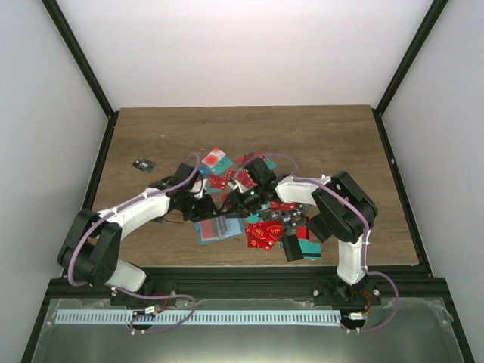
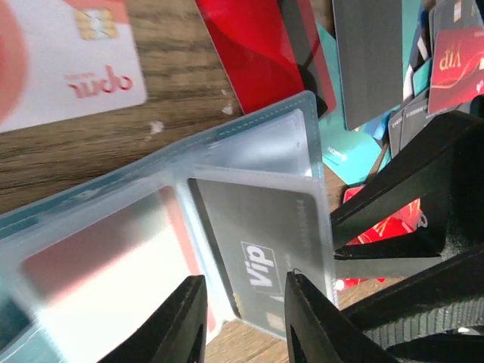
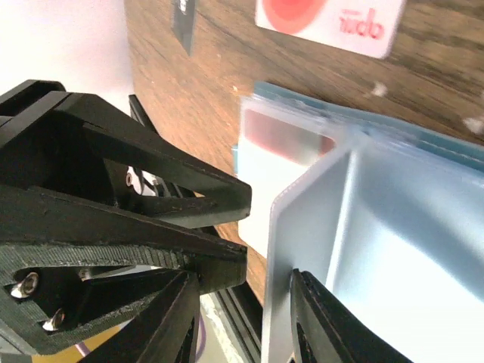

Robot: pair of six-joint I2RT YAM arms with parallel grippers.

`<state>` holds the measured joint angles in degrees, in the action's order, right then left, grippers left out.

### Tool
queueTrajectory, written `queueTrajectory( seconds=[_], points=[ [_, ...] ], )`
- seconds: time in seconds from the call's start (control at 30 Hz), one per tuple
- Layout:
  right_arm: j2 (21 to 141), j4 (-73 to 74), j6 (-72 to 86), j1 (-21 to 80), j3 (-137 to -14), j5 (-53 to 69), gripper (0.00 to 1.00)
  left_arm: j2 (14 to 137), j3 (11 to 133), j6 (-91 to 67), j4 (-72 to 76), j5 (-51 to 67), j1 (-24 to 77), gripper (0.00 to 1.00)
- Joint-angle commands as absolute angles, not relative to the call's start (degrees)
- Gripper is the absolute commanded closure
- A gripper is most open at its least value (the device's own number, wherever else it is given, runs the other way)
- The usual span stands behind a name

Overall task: Put the credit cards into the card holder
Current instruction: Insert the credit card into the card holder.

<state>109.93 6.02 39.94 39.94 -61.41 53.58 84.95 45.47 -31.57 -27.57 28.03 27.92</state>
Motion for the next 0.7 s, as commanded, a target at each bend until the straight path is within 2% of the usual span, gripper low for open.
queueTrajectory(
  seconds=[0.0,0.43,0.67],
  points=[
    [111.4,10.3,40.4,42.9,-66.5,52.8,0.64,80.3,49.3,-31.1,-36.2,23.3,27.8,0.66],
    [115.4,13.1,41.6,49.4,-81.4,56.9,0.48,67.0,52.9,-31.5,-48.1,16.6,24.3,0.57],
    [112.4,22.0,36.7,48.7,-89.5,51.3,0.46,64.6,55.6,-31.4,-49.8,16.9,24.1,0.56]
  ],
)
